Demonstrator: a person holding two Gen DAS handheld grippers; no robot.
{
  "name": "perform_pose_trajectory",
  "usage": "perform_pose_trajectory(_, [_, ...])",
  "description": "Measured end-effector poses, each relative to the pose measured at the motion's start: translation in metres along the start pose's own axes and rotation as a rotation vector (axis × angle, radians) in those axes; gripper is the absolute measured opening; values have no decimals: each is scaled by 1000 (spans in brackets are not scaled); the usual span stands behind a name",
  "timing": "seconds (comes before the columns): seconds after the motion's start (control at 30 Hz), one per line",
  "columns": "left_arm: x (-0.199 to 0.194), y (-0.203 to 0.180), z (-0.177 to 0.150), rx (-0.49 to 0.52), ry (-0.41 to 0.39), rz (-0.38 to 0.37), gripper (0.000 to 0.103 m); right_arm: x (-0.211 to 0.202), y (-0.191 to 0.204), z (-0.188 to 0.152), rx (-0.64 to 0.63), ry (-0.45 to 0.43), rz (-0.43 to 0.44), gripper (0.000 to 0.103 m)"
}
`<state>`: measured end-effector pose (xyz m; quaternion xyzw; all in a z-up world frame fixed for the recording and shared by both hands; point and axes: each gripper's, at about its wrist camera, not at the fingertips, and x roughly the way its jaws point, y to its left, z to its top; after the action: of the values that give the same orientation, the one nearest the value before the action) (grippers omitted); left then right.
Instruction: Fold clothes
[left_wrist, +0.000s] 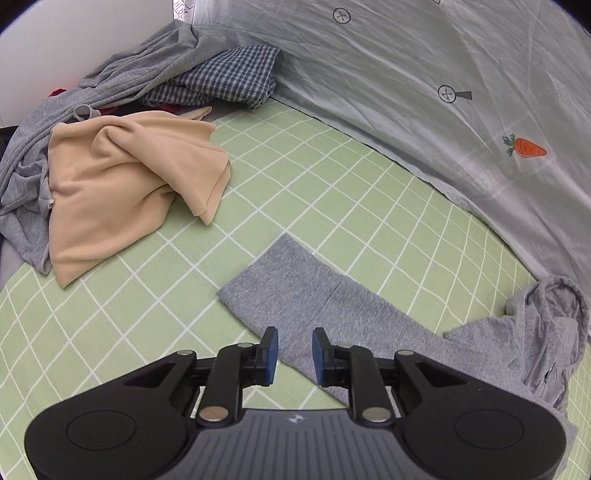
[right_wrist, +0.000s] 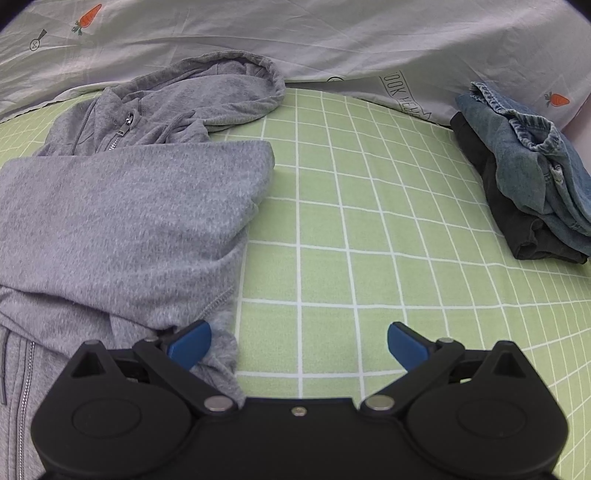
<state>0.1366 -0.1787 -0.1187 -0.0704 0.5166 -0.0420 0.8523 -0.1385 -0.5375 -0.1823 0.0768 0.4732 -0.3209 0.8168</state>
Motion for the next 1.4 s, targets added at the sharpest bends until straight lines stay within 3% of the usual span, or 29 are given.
perform_pose_trajectory(0.2, [31, 9, -5, -27, 52, -2, 41, 3, 0, 5, 17, 22, -15, 103])
perform_pose_trajectory(0.43, [55, 11, -5, -20, 92, 4, 47, 4, 2, 6, 41, 42, -33, 103])
perform_pose_trajectory(0.57, [62, 7, -1, 14, 74, 2, 51, 4, 3, 8, 49, 53, -44, 103])
perform_pose_trajectory(0.7, [66, 2, 0, 32, 50, 26, 49, 5, 4, 9, 62, 60, -52, 103])
perform_pose_trajectory(0.77, [66, 0, -3, 48, 33, 23, 40, 5, 5, 9, 63, 60, -57, 103])
perform_pose_trajectory(0.83, [65, 0, -3, 63, 34, -12, 23, 5, 6, 9, 64, 59, -62, 103])
perform_pose_trajectory(0.93, [63, 2, -2, 52, 36, -79, 13, 6, 5, 9, 70, 59, -63, 103])
perform_pose_trajectory(1.17, [40, -11, 0, 3, -17, -237, 11, 6, 1, 7, 97, 60, -41, 103])
perform_pose_trajectory(1.4, [2, -68, -8, 122, -38, -396, 11, 7, -3, 6, 118, 57, -17, 103])
